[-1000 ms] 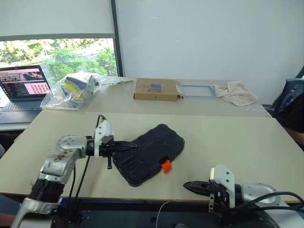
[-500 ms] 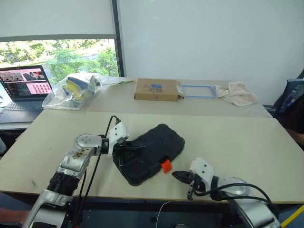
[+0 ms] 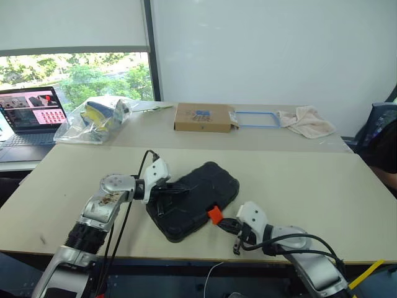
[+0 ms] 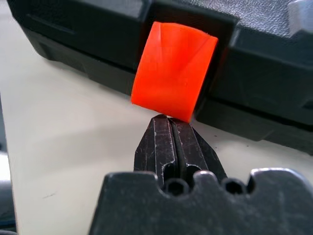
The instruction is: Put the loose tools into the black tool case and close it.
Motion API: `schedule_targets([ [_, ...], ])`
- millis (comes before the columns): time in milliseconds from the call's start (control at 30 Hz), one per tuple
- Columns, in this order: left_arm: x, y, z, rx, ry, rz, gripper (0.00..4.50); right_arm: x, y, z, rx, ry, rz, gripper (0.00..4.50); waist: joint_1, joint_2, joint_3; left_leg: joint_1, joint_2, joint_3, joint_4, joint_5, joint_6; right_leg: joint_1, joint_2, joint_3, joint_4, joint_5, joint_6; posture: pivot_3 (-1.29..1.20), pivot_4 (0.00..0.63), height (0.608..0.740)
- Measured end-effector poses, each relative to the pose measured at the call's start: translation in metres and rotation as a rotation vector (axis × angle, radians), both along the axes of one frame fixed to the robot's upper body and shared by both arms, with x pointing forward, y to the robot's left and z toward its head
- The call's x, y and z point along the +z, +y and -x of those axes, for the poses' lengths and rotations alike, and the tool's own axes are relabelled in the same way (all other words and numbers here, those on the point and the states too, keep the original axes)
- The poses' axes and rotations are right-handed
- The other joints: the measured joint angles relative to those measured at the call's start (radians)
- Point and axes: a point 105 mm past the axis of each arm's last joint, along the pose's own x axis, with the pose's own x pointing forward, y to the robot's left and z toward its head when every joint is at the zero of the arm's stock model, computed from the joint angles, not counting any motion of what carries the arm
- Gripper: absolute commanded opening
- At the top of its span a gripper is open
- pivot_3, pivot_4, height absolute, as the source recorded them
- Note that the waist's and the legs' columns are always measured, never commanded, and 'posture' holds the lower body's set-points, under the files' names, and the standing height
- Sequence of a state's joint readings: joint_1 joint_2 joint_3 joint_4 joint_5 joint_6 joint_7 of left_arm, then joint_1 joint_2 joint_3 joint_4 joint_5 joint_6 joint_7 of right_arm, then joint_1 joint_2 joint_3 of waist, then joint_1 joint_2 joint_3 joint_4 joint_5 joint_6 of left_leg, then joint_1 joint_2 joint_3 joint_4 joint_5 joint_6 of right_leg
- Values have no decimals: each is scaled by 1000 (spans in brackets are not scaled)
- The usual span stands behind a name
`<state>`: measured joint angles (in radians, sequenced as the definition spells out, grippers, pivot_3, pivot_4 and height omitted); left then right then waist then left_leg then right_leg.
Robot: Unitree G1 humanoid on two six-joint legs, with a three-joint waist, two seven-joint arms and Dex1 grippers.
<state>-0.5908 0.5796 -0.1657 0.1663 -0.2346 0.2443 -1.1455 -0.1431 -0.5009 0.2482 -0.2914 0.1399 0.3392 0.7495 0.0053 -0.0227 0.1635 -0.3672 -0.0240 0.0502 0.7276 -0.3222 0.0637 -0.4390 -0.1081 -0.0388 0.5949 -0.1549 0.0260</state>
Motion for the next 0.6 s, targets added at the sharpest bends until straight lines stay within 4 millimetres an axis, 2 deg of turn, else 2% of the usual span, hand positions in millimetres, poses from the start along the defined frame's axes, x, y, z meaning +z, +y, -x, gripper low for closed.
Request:
schedule_targets([
  [367,-1,0,1,7,-5,1,73,0,-1,-4,41,32,44,0,-3,1,0,0,0,0,0,0,0,0,0,0,0,0,0,0,150,740],
  [500,-2,-1,2,-2,-14,-3,73,-4,-21,7,49,75,100,0,-1,1,-1,0,0,0,0,-1,1,1,0,0,0,0,0,0,150,740],
  [600,-2,-1,2,-1,-17,-3,73,-2,-27,15,62,90,97,0,-1,2,-2,1,0,0,0,-1,1,1,0,0,0,0,0,0,150,740],
])
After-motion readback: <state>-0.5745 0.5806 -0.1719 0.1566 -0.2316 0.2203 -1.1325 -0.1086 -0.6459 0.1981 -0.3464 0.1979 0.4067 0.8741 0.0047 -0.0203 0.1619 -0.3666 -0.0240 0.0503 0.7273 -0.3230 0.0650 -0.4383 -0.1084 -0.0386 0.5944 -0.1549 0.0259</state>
